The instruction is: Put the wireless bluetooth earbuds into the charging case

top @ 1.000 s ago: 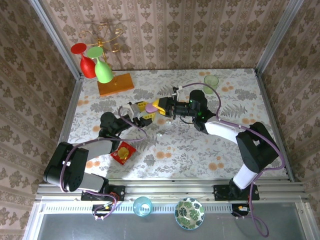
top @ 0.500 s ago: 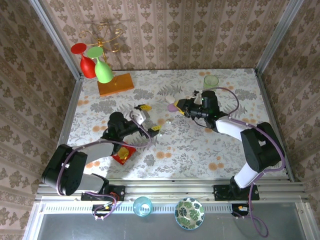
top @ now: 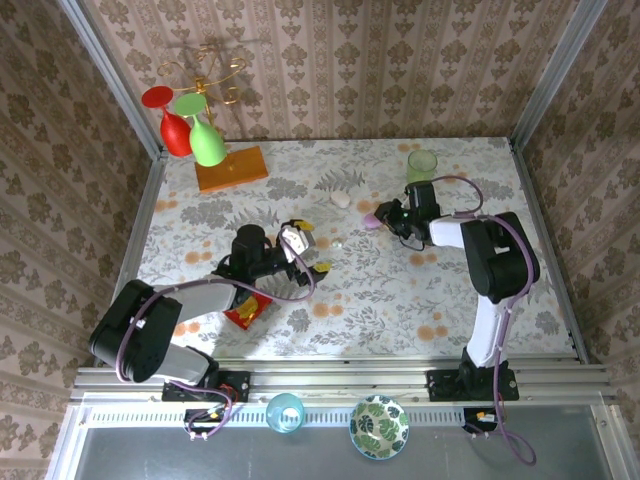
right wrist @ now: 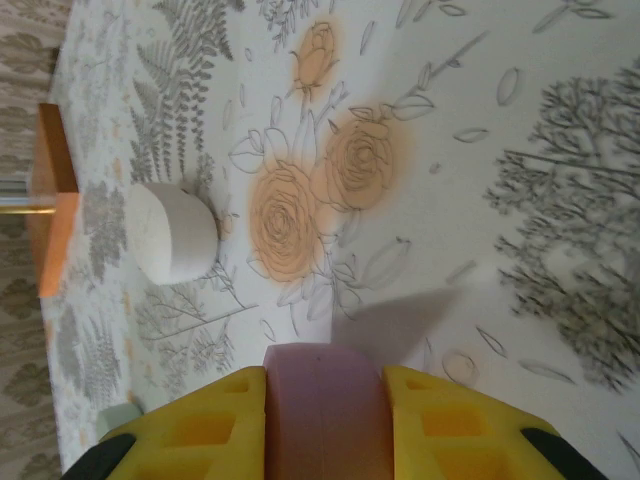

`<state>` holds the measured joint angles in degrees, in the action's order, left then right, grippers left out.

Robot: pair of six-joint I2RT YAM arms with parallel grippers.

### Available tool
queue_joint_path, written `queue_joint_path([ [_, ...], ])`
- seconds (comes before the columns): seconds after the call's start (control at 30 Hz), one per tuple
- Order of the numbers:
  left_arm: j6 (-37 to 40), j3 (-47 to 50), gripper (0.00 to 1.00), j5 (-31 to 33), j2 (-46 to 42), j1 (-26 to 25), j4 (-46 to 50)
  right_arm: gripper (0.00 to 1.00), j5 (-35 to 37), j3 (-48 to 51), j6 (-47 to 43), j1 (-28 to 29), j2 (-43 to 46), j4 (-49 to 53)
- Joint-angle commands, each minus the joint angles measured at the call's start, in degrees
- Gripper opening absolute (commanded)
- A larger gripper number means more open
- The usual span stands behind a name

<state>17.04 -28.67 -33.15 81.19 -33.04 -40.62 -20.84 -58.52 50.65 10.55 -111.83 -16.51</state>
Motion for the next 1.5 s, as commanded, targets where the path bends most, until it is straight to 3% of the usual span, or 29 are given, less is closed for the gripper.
queue_joint_path([
  [0.0,0.85,-1.57,1.0,0.3,0.2,-0.27,0.36,0.27,2.99,-1.88,-2.72,-0.61,-1.94,1.73],
  [0.07,-0.09,-1.55,1.0,0.63,0.03,-0.02,0.2,0.34,4.31,-1.32,-3.33,-0.94,-1.16,2.28],
  [0.2,-7.65,-1.29,1.0,2.69,-0.28,3.07,-2.16,0.59,9.74,0.13,-8.22,-1.23,4.11,6.74],
  [0.33,-13.72,-1.56,1.0,9.96,-0.86,6.06,-1.09,0.78,13.12,1.97,-14.85,-0.99,11.2,10.25],
  [0.4,-15.42,-2.3,1.0,14.11,-1.18,6.49,1.53,0.82,13.19,2.04,-20.26,0.12,13.89,12.5],
  [0.47,-16.72,-4.01,1.0,19.63,-1.53,6.53,7.48,0.83,15.17,1.29,-24.92,2.37,16.07,15.97],
  [0.6,-25.93,-13.48,1.0,36.67,0.01,6.5,30.27,0.84,19.15,2.28,-28.93,6.52,19.95,18.22],
  [0.7,-31.5,-17.9,1.0,41.41,2.06,5.79,39.06,0.84,20.54,3.36,-29.53,8.51,22.41,18.27],
  [0.83,-39.84,-20.38,1.0,45.45,5.53,3.38,41.54,0.85,20.4,4.9,-29.49,9.68,24.87,17.06],
  [1.03,-48.86,-31.97,0.91,57.07,15.38,-0.71,56.39,0.85,20.3,6.91,-29.65,10.02,27.45,17.08],
  [1.13,-51.46,-34.34,0.89,57.66,18.43,-1.24,58.65,0.85,20.83,7.86,-29.95,10.03,28.58,17.48],
  [1.47,-59.43,-37.18,0.78,50.77,24.81,-1.23,57.64,0.84,20.88,9.66,-29.66,10.08,29.83,16.89],
])
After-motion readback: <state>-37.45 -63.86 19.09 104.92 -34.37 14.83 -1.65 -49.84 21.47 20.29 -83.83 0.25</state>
